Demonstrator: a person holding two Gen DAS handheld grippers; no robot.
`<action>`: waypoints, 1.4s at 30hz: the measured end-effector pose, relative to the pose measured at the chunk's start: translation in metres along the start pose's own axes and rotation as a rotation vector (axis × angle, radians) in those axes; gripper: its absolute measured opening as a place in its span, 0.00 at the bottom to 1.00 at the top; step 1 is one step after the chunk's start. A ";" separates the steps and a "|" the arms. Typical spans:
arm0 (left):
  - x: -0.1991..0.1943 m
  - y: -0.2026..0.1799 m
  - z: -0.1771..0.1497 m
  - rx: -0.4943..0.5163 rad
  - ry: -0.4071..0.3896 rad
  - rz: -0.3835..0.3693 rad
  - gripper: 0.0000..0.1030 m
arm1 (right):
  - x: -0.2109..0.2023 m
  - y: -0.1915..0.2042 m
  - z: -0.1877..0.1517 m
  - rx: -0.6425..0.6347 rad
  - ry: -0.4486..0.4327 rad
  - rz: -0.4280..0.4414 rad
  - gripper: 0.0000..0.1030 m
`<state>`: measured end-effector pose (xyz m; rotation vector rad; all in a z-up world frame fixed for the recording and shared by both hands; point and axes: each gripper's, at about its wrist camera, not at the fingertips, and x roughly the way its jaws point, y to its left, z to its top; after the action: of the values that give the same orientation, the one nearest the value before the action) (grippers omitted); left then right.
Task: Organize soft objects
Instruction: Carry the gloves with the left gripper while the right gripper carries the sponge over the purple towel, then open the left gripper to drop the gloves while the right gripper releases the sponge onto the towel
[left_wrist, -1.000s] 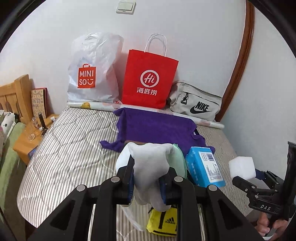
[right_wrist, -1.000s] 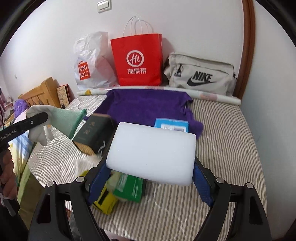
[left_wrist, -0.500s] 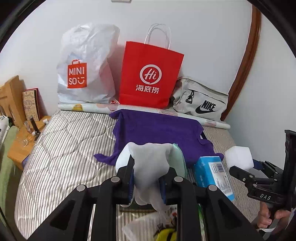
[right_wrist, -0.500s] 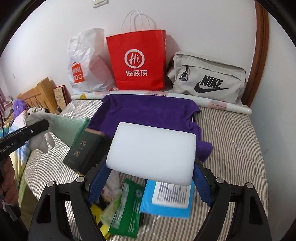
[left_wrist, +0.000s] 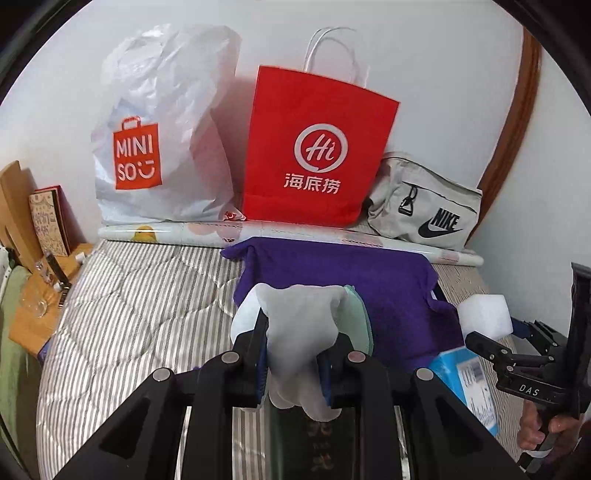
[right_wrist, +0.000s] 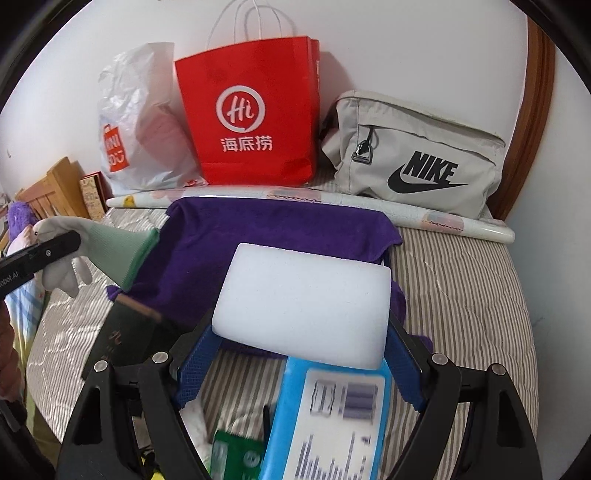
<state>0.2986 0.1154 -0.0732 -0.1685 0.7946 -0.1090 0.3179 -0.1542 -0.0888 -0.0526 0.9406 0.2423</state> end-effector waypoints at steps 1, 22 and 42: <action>0.006 0.001 0.003 -0.006 0.007 -0.005 0.21 | 0.005 -0.001 0.002 0.004 0.004 0.000 0.80; 0.130 -0.010 0.046 -0.004 0.156 -0.009 0.21 | 0.097 -0.032 0.025 0.019 0.118 -0.004 0.80; 0.173 -0.005 0.057 0.000 0.252 -0.025 0.27 | 0.134 -0.035 0.029 0.066 0.256 0.068 0.82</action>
<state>0.4598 0.0891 -0.1546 -0.1661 1.0439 -0.1557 0.4243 -0.1592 -0.1820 0.0094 1.2064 0.2711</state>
